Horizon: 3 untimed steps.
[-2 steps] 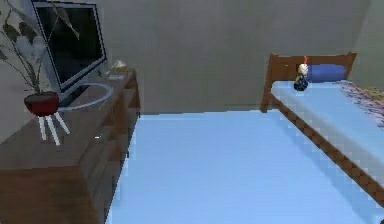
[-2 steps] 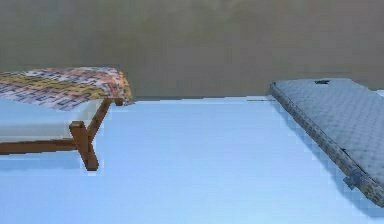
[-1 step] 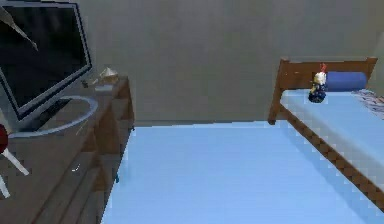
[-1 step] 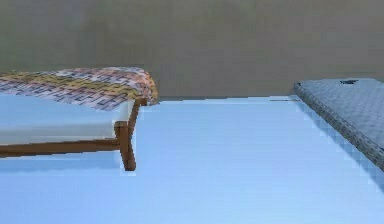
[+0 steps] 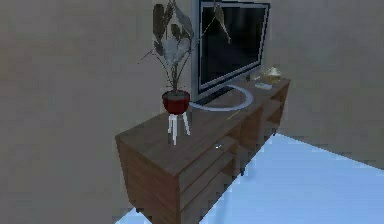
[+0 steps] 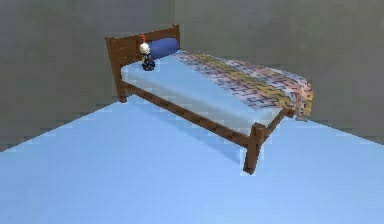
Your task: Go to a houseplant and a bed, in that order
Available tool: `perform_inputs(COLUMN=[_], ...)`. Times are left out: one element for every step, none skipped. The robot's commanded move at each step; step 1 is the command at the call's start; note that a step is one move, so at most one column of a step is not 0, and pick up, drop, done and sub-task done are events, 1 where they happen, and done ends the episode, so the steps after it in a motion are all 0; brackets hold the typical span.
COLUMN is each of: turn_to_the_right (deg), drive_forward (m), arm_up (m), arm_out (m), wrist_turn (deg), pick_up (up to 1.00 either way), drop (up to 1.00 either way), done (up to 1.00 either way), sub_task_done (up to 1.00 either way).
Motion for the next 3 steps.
perform_inputs(turn_to_the_right=[0.0, 45.0, 45.0], drive_forward=[0.0, 0.0, 0.0], arm_up=[0.0, 0.0, 0.0], arm_out=[0.0, 0.0, 0.0], wrist_turn=[0.0, 0.0, 0.0], pick_up=[0.0, 0.0, 0.0], drop=[0.0, 0.0, 0.0], done=[0.0, 0.0, 0.0], sub_task_done=[1.0, 0.0, 0.0])
